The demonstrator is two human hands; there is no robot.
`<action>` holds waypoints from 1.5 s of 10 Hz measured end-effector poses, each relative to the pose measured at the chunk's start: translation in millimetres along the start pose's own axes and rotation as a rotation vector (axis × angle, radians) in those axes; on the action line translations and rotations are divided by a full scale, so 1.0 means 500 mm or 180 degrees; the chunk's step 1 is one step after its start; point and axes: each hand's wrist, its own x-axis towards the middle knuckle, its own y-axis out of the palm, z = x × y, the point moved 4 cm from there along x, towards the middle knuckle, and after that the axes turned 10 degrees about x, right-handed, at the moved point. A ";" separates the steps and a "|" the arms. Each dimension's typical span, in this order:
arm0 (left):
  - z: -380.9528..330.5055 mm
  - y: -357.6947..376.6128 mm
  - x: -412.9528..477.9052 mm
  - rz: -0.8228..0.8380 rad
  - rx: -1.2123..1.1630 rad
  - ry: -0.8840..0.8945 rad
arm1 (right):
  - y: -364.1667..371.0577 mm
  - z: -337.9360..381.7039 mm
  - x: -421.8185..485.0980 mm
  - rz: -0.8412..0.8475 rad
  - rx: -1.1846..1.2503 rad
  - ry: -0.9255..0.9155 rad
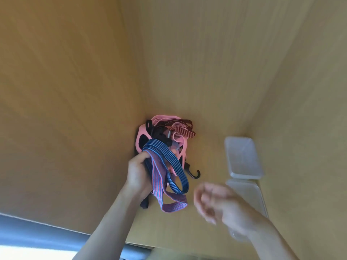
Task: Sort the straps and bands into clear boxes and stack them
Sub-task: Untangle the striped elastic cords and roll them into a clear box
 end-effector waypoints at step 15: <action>0.315 -0.058 0.038 0.0857 0.7477 0.1292 | -0.142 -0.104 0.079 -0.3006 -0.0924 -0.0599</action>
